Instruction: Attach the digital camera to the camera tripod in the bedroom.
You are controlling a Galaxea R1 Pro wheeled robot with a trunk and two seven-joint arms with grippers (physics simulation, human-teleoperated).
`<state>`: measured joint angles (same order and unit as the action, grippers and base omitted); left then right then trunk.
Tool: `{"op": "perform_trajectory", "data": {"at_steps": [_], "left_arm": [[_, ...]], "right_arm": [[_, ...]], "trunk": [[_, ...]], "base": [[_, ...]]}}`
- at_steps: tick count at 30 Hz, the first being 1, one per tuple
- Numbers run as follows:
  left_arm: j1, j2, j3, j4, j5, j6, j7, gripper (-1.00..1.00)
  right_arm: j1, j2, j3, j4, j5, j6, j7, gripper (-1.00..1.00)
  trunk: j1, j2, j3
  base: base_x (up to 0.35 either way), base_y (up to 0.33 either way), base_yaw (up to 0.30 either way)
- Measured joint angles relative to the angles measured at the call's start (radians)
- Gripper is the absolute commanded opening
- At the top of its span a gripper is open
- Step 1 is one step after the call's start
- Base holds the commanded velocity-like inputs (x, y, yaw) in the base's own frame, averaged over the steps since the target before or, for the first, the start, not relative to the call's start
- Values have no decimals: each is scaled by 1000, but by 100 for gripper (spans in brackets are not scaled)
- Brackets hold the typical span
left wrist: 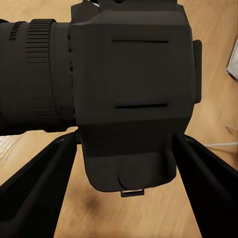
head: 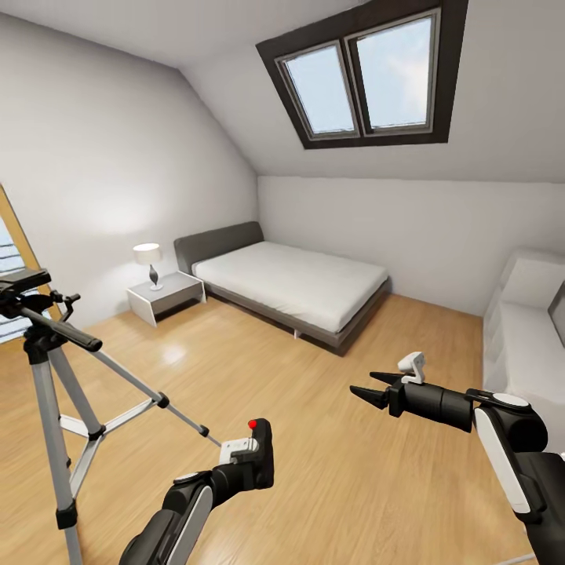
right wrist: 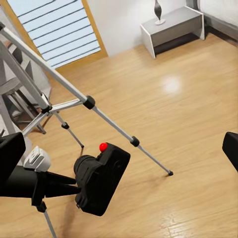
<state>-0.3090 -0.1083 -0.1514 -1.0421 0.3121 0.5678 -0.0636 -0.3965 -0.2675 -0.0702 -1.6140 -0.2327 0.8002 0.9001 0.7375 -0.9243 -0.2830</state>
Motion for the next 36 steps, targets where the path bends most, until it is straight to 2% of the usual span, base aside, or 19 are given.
{"op": "perform_trajectory", "data": {"at_steps": [36], "left_arm": [[0,-9,-1,10,27,8,1,-100]], "right_arm": [[0,6,-9,0,0,13,-7,100]], "trunk": [[-138,252,116]], "base": [[0,0,0]]}}
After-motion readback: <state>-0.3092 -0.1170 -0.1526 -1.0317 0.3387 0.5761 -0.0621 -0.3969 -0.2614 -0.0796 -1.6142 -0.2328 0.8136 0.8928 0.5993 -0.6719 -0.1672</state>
